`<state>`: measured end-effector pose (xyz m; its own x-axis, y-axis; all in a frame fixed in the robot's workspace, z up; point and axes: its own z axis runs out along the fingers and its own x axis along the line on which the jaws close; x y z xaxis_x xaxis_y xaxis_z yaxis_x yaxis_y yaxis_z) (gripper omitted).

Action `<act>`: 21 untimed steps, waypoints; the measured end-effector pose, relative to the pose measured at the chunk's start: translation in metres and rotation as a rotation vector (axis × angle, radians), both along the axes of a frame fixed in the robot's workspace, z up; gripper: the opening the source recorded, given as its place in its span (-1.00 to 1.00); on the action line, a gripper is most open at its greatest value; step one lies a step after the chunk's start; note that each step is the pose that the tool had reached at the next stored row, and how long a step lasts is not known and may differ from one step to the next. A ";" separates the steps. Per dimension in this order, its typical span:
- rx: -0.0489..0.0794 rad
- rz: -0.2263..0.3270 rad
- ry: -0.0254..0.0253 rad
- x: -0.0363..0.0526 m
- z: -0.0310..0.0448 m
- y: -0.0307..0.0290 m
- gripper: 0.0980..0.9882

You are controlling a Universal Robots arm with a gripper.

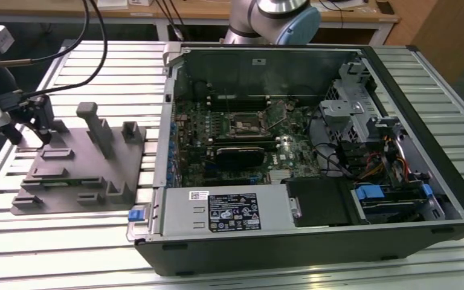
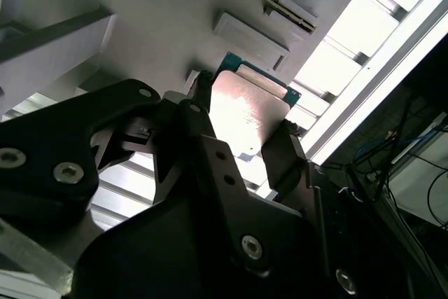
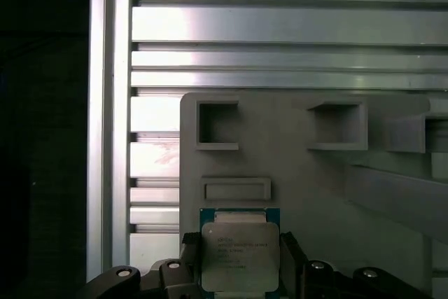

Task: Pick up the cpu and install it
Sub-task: 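Pick up the cpu and move it towards the insertion slot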

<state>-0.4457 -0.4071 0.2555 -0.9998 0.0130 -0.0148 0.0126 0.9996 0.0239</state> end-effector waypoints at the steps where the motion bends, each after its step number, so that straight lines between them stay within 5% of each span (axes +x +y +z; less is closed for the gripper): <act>1: 0.000 0.000 0.0001 0.0000 0.0012 0.0000 0.00; 21: 0.000 0.000 -0.0001 0.0000 0.0177 0.0000 0.00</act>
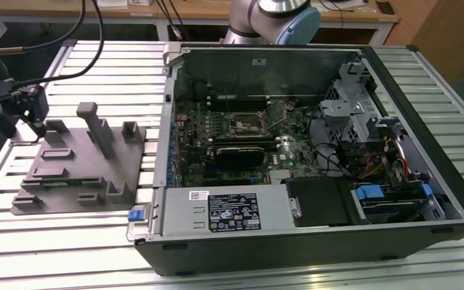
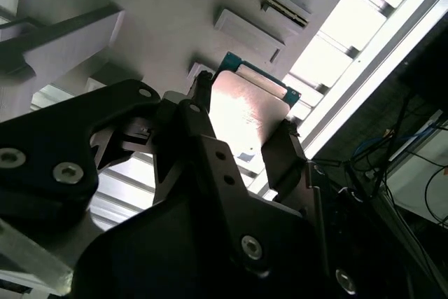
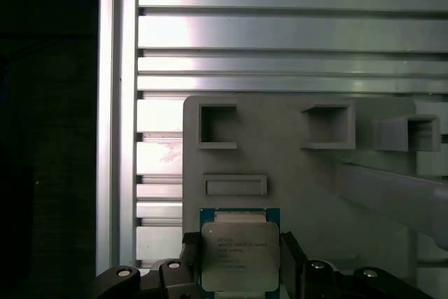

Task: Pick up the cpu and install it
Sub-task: 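Pick up the cpu and move it towards the insertion slot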

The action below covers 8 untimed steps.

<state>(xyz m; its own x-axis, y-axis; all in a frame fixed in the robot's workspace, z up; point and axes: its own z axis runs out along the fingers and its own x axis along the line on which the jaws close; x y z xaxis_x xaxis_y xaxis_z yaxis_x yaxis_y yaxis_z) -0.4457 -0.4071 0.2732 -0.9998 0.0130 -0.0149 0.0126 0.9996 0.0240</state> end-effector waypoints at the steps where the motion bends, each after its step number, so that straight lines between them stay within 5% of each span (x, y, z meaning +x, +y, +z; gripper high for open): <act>1: 0.000 0.000 0.0000 0.0000 0.0002 0.0000 0.00; 8: 0.000 0.000 0.0003 0.0000 0.0032 0.0000 0.00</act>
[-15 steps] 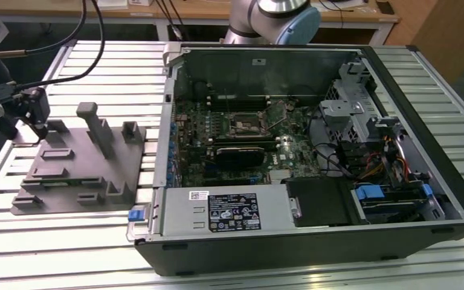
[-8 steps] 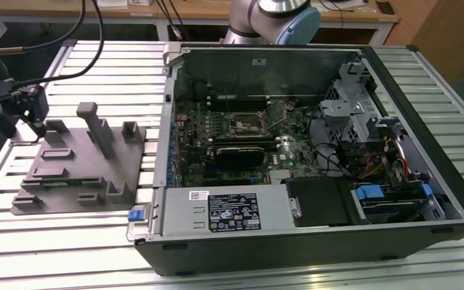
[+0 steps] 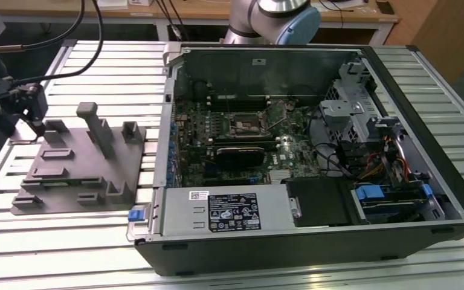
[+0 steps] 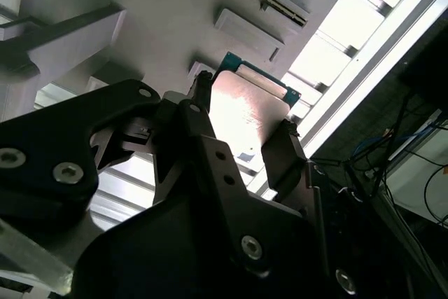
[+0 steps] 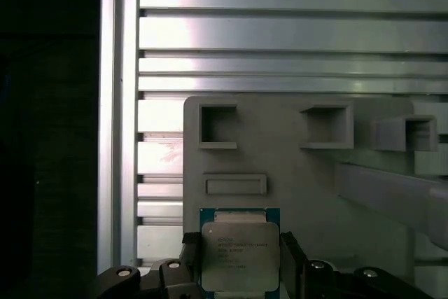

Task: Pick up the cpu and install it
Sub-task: 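Pick up the cpu and move it towards the insertion slot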

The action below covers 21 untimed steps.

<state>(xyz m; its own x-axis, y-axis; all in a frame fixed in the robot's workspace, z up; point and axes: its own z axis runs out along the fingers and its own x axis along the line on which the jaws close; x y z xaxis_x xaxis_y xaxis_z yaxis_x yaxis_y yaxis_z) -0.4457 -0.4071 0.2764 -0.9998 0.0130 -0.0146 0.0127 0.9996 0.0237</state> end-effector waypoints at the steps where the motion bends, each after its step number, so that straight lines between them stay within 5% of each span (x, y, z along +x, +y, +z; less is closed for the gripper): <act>1: 0.000 0.000 -0.0002 0.0000 0.0003 0.0000 0.00; 21: 0.000 0.000 -0.0001 0.0000 0.0206 0.0022 0.00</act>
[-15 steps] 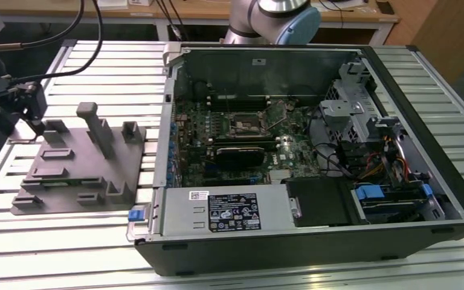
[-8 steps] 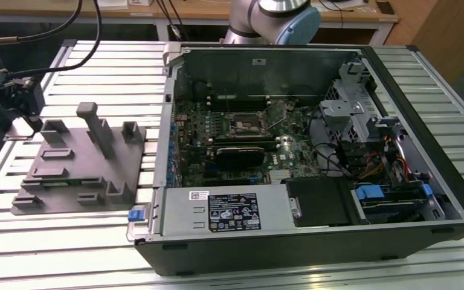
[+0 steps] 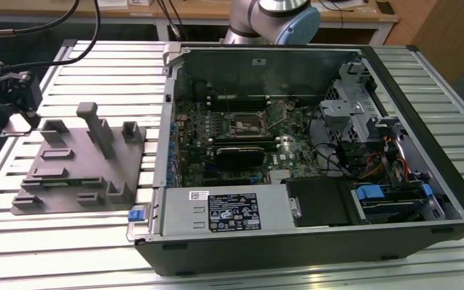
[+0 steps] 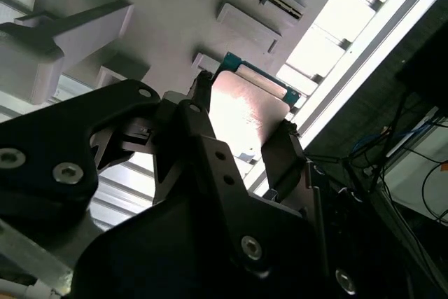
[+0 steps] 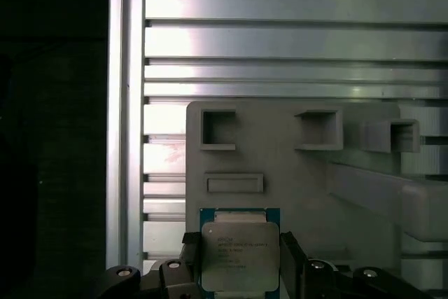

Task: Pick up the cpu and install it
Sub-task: 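Pick up the cpu and move it towards the insertion slot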

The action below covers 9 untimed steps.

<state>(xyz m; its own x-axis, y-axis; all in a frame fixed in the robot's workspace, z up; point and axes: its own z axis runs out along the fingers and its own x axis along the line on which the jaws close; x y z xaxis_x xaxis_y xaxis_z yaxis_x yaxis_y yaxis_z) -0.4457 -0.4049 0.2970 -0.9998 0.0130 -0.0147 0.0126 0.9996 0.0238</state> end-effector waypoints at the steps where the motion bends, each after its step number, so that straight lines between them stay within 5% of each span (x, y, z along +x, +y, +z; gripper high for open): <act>1: 0.000 0.000 0.0000 0.0000 0.0010 0.0001 0.00; 9: 0.000 0.000 -0.0001 0.0000 0.0092 0.0012 0.00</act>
